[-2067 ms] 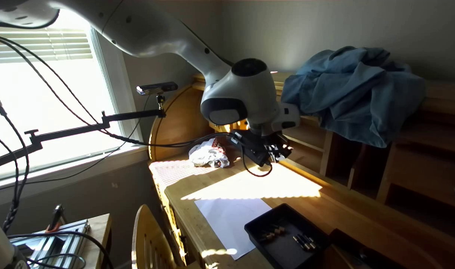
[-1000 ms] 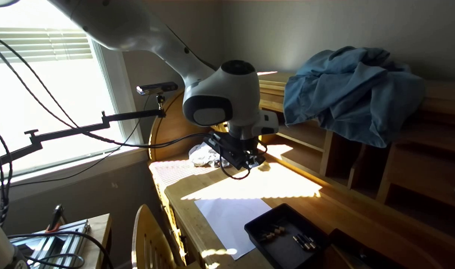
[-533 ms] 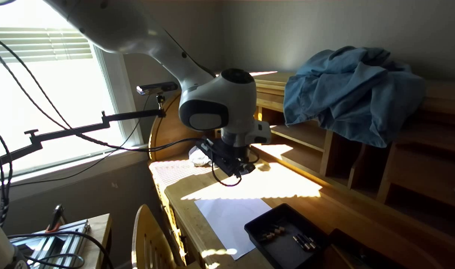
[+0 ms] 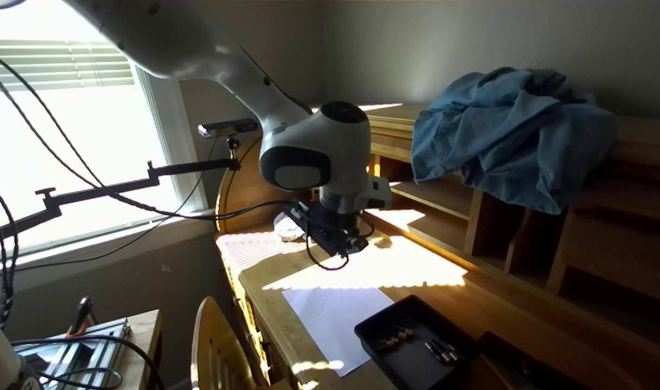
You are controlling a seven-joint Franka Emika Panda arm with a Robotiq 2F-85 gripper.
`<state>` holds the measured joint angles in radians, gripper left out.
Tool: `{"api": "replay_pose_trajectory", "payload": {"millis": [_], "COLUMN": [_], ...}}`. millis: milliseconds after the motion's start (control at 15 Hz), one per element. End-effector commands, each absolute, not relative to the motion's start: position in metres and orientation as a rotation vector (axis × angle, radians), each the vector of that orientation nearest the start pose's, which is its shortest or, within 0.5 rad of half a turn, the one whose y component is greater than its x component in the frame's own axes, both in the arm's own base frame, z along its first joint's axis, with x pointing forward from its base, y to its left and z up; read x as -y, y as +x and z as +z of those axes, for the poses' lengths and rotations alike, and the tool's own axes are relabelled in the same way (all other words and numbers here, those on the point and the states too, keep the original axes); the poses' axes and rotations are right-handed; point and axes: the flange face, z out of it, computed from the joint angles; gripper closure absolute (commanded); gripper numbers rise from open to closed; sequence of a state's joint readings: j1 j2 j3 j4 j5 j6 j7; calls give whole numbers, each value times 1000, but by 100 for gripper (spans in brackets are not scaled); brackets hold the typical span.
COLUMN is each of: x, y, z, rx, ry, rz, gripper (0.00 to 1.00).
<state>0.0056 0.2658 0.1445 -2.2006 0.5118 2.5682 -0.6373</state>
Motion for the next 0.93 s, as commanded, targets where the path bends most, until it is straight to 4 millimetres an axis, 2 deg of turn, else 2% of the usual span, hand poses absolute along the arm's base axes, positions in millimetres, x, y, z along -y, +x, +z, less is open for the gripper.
{"api": "replay_pose_trajectory", "payload": {"millis": [0,267,867], "x": [-86,-92,-81], "y": [556,553,543], "z": [263,255,220], "rx": [476,476,449], "ry": [-2785,-2781,-2805], "rz": [-222,-186,-114], "gripper": [98,98,98]}}
